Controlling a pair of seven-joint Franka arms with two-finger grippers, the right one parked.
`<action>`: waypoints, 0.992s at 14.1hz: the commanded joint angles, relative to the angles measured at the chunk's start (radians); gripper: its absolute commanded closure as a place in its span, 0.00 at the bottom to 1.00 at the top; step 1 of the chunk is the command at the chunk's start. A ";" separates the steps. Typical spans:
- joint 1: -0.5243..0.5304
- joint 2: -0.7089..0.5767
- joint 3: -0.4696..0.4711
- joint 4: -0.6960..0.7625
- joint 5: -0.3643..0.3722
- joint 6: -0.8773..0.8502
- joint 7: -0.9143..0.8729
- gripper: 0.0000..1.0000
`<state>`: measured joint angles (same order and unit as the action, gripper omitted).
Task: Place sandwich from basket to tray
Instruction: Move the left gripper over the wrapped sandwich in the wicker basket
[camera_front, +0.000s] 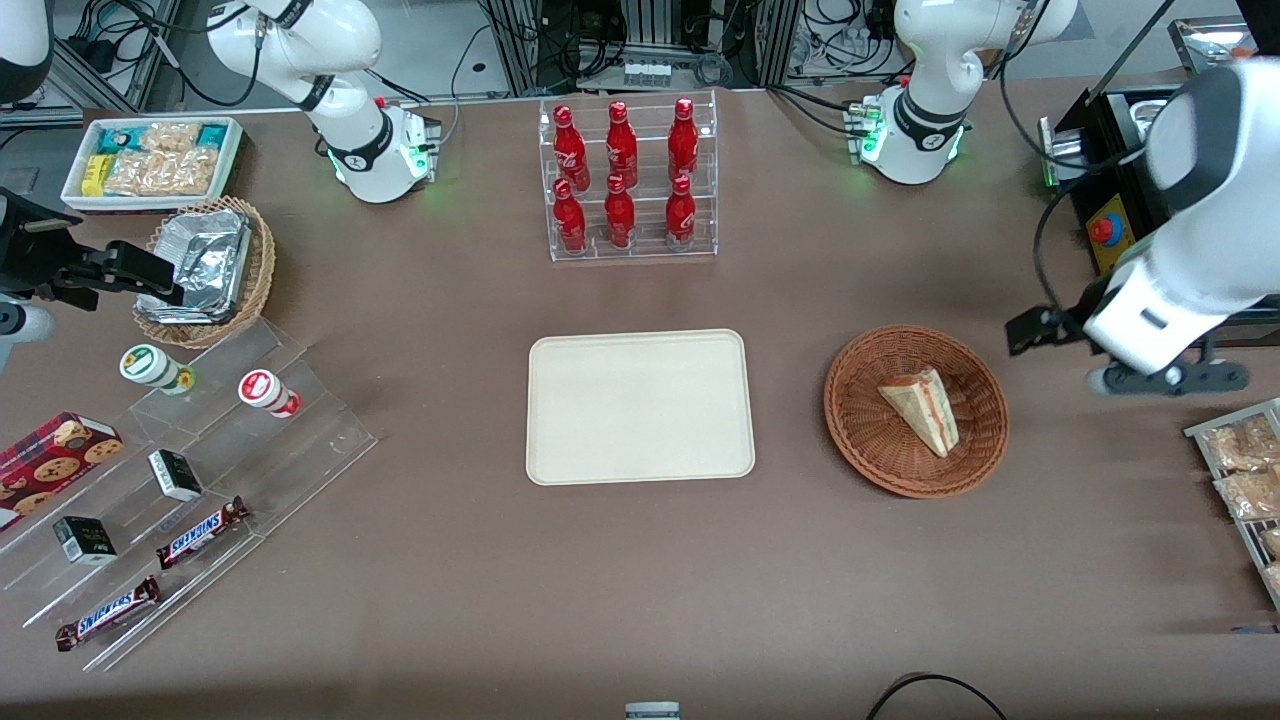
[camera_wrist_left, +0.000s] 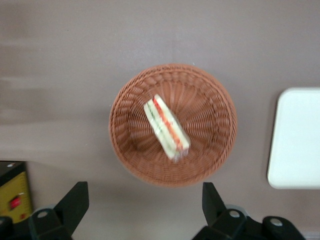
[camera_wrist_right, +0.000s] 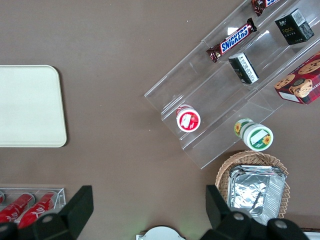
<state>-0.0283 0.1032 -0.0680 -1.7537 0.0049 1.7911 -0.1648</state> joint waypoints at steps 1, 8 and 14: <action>-0.018 -0.036 0.004 -0.162 0.017 0.167 -0.131 0.00; -0.068 -0.028 0.004 -0.452 0.017 0.522 -0.542 0.00; -0.071 0.096 0.004 -0.477 0.017 0.596 -0.602 0.00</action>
<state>-0.0856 0.1550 -0.0719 -2.2316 0.0055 2.3591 -0.7339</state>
